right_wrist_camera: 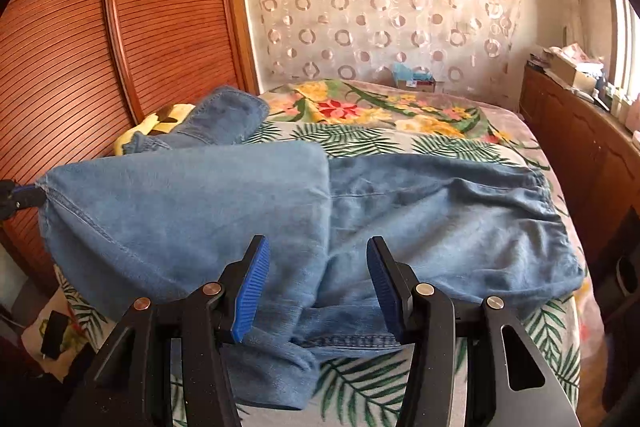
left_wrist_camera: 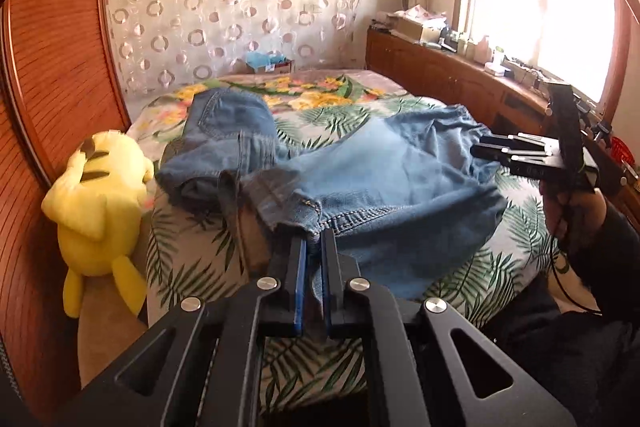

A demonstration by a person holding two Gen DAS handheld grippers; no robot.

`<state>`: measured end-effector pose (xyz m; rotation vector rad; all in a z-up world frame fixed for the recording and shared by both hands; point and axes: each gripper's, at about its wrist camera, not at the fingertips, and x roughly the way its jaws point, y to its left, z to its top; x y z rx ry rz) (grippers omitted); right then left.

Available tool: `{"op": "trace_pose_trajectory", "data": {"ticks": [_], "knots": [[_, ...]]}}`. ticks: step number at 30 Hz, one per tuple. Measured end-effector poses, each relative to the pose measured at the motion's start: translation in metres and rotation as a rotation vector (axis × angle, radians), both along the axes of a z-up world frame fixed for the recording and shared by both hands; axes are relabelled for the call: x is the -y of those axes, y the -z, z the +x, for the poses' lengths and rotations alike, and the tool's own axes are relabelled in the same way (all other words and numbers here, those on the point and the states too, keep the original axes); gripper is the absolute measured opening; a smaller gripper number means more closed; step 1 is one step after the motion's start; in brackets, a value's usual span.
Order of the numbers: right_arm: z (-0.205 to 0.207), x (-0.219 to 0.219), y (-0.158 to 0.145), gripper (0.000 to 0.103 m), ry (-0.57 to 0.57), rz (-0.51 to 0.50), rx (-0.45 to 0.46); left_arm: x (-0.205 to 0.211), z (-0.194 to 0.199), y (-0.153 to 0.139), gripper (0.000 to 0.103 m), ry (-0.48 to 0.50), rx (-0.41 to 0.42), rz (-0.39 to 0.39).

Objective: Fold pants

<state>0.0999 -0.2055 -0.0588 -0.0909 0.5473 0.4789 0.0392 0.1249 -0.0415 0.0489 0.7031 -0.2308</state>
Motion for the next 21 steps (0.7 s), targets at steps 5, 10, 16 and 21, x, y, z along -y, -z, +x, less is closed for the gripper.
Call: {"op": "trace_pose_trajectory", "data": {"ticks": [5, 10, 16, 21], "knots": [[0.003, -0.021, 0.016, 0.052, -0.076, -0.022, -0.059, 0.002, 0.004, 0.032, 0.008, -0.01, -0.086, 0.008], [0.005, -0.023, 0.048, 0.052, -0.089, -0.104, -0.137, -0.001, 0.005, 0.039, 0.016, -0.043, -0.1, 0.0], [-0.001, -0.007, 0.056, 0.052, -0.085, -0.096, -0.149, -0.013, 0.012, 0.03, 0.046, -0.081, -0.071, -0.015], [-0.008, -0.007, 0.053, 0.052, -0.082, -0.084, -0.141, -0.01, 0.035, 0.026, 0.046, -0.082, -0.052, 0.003]]}}
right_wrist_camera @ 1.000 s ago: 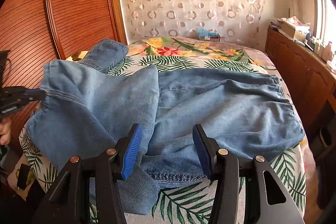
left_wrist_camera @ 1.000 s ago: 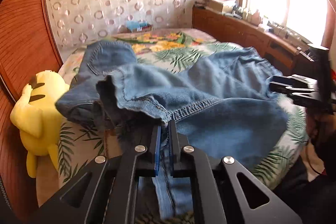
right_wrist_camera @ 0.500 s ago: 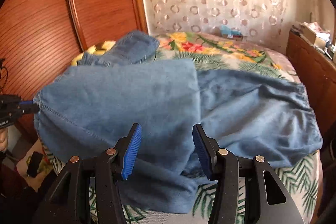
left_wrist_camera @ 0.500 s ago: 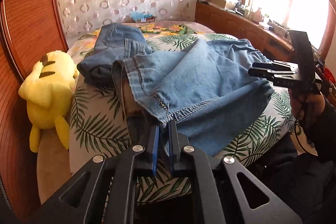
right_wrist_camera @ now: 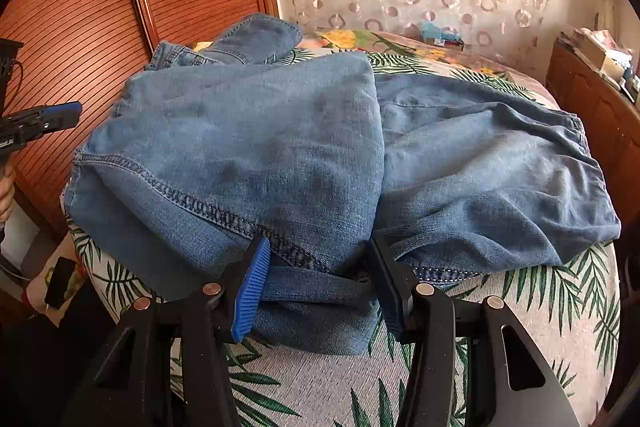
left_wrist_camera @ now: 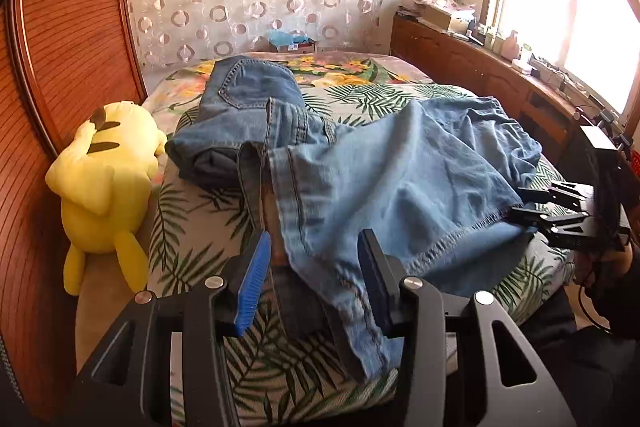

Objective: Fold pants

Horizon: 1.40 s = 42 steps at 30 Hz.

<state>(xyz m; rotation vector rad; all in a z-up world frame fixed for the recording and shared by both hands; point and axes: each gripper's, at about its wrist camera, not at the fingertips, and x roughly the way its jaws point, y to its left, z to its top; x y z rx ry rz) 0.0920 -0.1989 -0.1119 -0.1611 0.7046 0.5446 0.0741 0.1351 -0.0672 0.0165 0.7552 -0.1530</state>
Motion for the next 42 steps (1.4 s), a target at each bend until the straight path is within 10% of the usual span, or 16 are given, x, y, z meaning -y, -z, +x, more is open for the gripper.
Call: {"op": "trace_pose_trajectory", "data": {"ticks": [11, 15, 20, 34, 42], "knots": [[-0.009, 0.016, -0.005, 0.052, 0.04, 0.012, 0.046, -0.005, 0.072, 0.02, 0.046, -0.044, -0.026, 0.032], [-0.007, 0.026, -0.002, 0.052, 0.066, 0.026, 0.039, 0.0, 0.073, 0.021, 0.014, -0.017, -0.005, 0.03], [-0.004, 0.034, 0.0, 0.052, 0.092, 0.042, 0.027, 0.005, 0.066, -0.002, 0.005, -0.04, 0.081, 0.066], [-0.005, 0.051, -0.004, 0.052, 0.131, 0.061, 0.034, 0.003, 0.09, -0.02, 0.006, -0.06, 0.066, 0.091], [-0.006, 0.083, -0.013, 0.052, 0.2, 0.08, 0.053, 0.024, 0.077, -0.029, 0.038, -0.034, 0.089, 0.107]]}}
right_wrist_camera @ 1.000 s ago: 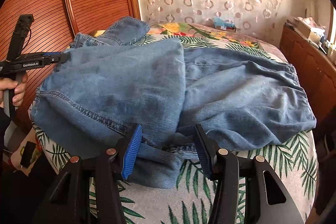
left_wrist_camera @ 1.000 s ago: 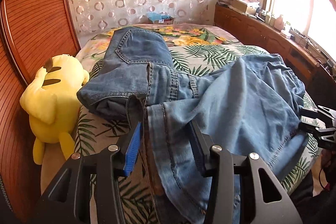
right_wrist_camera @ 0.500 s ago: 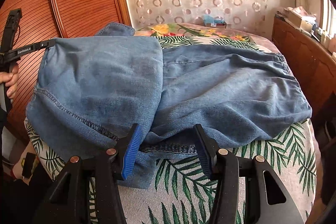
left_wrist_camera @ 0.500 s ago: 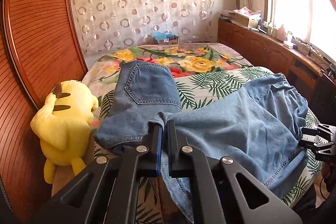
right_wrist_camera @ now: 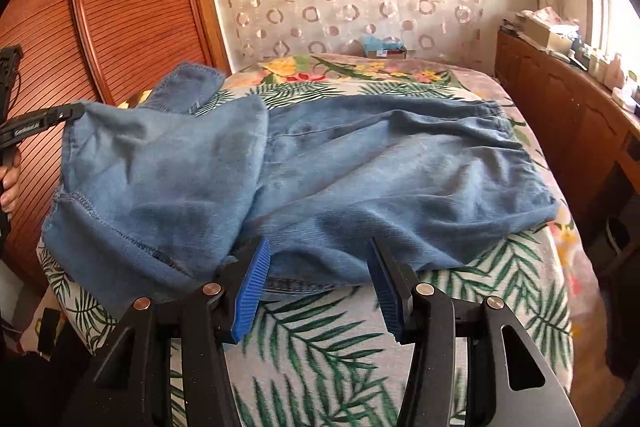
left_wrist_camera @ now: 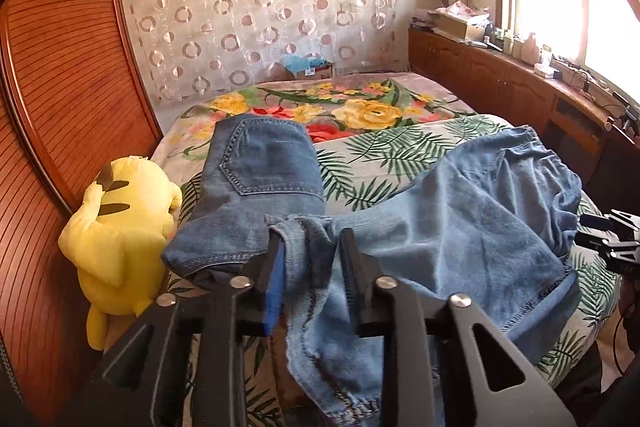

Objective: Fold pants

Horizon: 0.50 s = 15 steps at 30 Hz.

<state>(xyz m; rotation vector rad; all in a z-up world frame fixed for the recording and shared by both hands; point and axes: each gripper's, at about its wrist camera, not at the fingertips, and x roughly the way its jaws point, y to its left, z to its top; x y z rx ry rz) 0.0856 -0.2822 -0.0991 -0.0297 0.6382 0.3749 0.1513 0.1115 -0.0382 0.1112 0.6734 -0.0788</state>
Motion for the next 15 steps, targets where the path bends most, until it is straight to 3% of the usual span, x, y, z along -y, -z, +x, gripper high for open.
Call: {"op": "trace_pose_trajectory", "data": {"ticks": [4, 5, 6, 15], "knots": [[-0.003, 0.019, -0.005, 0.052, 0.045, 0.004, 0.009, 0.013, -0.008, -0.007, 0.066, 0.025, 0.03, -0.007], [-0.002, 0.024, -0.007, 0.052, 0.057, 0.002, 0.012, 0.017, -0.01, -0.009, 0.081, 0.031, 0.041, -0.009], [-0.001, 0.03, -0.008, 0.052, 0.072, -0.001, 0.016, 0.021, -0.013, -0.01, 0.085, 0.045, 0.055, -0.022], [0.003, 0.071, -0.008, 0.052, 0.178, -0.003, 0.016, 0.061, -0.02, -0.002, 0.087, 0.126, 0.044, -0.047]]}}
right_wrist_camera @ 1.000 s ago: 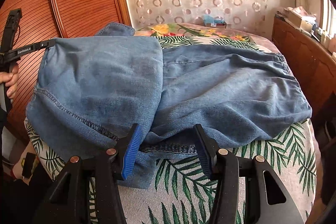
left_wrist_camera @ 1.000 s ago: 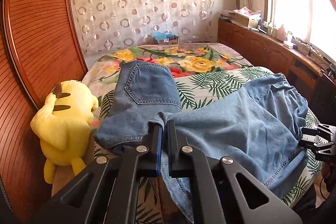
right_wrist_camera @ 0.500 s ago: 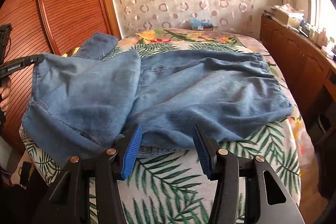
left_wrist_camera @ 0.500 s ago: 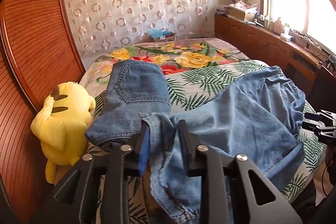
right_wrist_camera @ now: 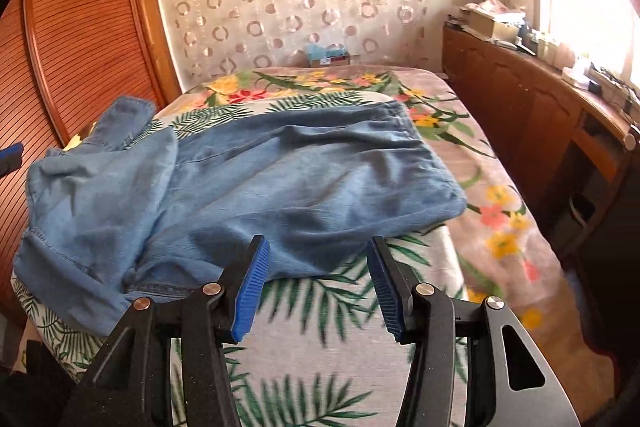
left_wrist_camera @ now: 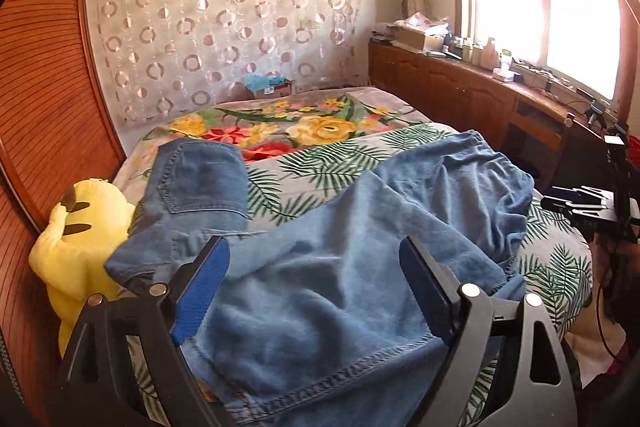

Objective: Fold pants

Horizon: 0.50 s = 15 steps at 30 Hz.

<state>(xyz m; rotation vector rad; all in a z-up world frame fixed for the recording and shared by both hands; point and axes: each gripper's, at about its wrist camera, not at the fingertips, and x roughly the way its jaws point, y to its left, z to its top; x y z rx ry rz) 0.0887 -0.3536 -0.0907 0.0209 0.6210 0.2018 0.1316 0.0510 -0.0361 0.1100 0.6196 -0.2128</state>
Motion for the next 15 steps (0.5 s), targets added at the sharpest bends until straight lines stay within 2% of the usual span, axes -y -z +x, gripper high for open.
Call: {"op": "trace_pose_trajectory", "data": {"ticks": [7, 15], "knots": [[0.017, 0.032, 0.005, 0.052, 0.078, 0.009, -0.049, 0.029, -0.002, 0.027, 0.087, 0.062, -0.054, -0.029], [0.058, 0.055, 0.006, 0.052, 0.136, 0.089, -0.128, 0.043, -0.002, 0.047, 0.087, 0.094, -0.103, -0.029]]}}
